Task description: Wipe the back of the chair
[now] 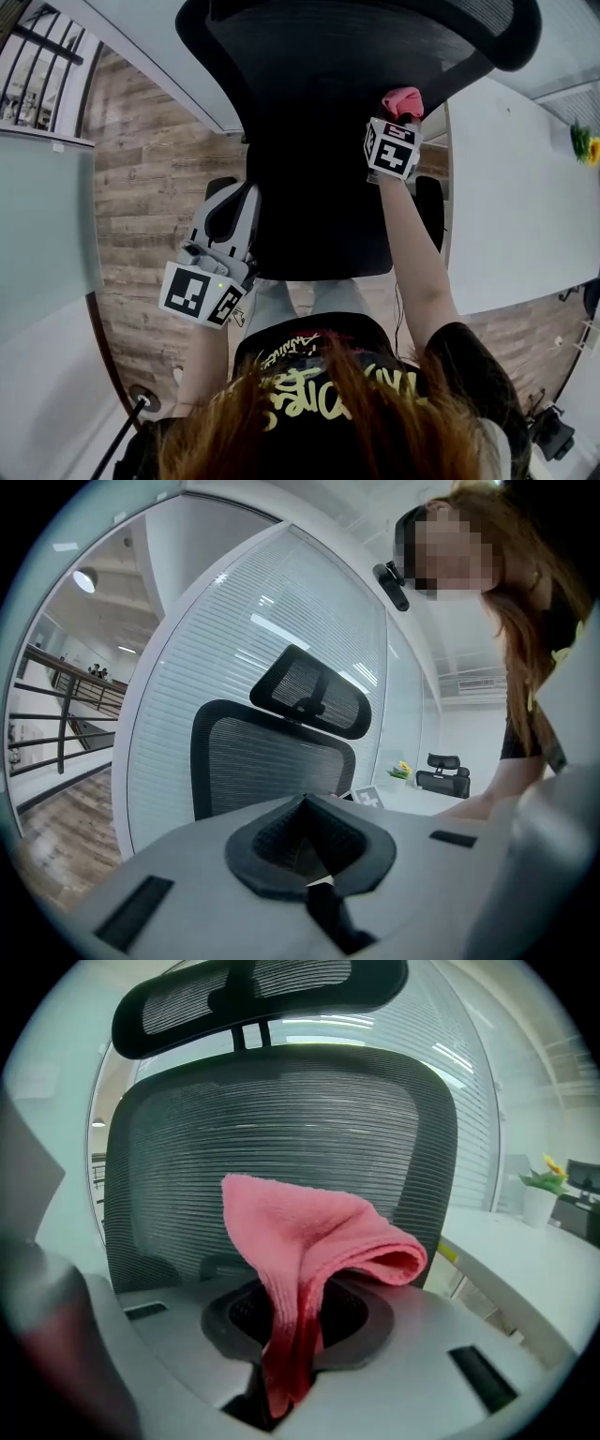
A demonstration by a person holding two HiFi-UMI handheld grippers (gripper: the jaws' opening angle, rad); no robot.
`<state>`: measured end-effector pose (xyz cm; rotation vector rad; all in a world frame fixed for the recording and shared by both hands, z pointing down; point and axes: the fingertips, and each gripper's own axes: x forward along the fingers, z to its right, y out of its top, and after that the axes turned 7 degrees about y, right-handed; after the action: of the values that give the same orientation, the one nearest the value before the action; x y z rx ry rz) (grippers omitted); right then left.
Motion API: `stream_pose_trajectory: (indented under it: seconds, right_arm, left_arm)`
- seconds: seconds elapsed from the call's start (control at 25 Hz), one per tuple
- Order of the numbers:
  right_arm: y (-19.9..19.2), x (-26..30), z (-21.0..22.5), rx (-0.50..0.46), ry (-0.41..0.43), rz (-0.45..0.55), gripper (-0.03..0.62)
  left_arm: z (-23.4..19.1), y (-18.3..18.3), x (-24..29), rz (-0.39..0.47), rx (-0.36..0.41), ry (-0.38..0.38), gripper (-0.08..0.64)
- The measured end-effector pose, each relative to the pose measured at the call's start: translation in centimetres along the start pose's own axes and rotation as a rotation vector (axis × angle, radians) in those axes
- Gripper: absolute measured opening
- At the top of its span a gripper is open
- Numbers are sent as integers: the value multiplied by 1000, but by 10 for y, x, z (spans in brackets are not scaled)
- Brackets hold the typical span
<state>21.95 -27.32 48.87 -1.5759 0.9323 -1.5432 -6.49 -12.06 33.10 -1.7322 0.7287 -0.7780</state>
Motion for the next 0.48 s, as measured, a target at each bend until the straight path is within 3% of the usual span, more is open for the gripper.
stream_pose_trajectory:
  seconds: [0.48]
  right_arm:
    - [13, 6, -52, -13, 72, 18, 64]
  left_arm:
    - [-12, 3, -10, 4, 3, 9, -8]
